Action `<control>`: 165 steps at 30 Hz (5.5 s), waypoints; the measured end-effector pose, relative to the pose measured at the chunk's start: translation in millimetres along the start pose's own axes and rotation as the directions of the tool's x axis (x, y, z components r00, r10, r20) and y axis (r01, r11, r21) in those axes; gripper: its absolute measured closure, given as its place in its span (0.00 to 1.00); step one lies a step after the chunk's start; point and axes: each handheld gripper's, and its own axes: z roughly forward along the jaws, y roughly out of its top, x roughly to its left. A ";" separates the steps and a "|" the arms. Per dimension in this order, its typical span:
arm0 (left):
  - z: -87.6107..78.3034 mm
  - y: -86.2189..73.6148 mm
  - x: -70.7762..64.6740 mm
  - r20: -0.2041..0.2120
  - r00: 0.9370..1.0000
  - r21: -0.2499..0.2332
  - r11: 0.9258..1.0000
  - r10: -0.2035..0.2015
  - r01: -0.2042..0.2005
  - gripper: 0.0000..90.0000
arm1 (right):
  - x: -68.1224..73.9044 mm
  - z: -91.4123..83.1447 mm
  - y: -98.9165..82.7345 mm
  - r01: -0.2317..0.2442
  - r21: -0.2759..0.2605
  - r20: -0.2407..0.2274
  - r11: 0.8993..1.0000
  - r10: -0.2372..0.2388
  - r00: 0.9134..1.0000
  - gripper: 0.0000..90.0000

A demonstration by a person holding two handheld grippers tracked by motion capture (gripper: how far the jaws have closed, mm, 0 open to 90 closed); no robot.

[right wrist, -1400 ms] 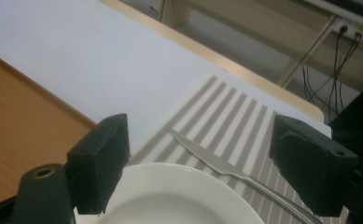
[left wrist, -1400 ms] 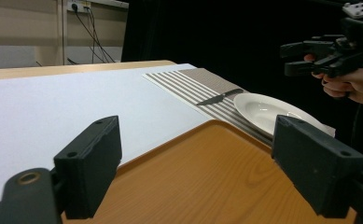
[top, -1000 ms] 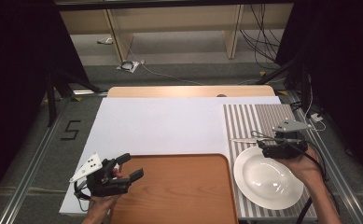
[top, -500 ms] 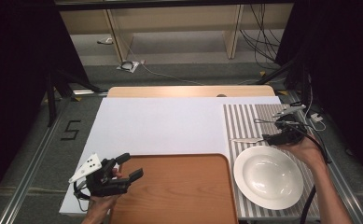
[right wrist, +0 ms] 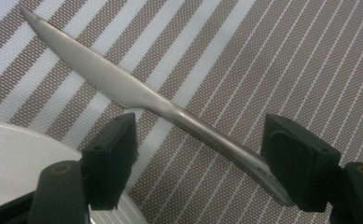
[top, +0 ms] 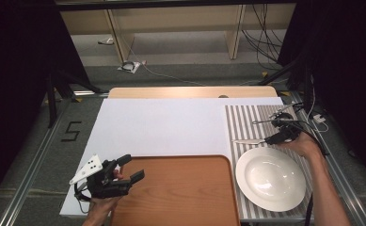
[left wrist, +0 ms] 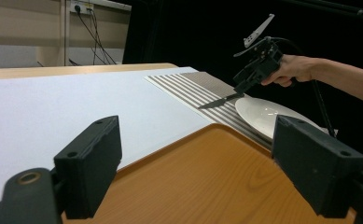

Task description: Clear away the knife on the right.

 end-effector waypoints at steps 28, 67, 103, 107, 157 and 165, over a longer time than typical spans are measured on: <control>0.4 -0.1 -0.3 0.003 1.000 0.003 1.000 0.002 -0.002 0.18 | -6.6 30.0 8.1 0.062 0.156 0.010 0.986 -0.064 0.998 0.44; 0.3 0.2 -1.7 0.012 1.000 0.006 1.000 0.012 -0.012 0.18 | -10.4 35.9 14.5 0.101 0.193 -0.025 0.976 -0.098 0.995 0.51; -0.2 0.5 -1.6 0.012 1.000 0.004 1.000 0.013 -0.013 0.19 | 7.9 33.7 22.5 0.219 0.268 -0.039 0.938 -0.216 0.976 0.89; 0.2 0.4 -1.2 0.009 1.000 0.005 1.000 0.010 -0.010 0.19 | 6.6 29.9 22.1 0.209 0.244 -0.016 0.947 -0.212 0.977 0.89; -1.8 1.4 -2.1 0.005 1.000 0.000 1.000 0.017 -0.017 0.19 | 144.5 -93.6 -0.8 0.191 -0.411 -0.100 0.891 -0.252 0.963 0.90; -4.2 2.6 -1.9 0.004 1.000 -0.009 1.000 0.018 -0.018 0.19 | 168.7 -93.1 -9.2 0.174 -0.422 -0.190 0.890 -0.275 0.942 0.90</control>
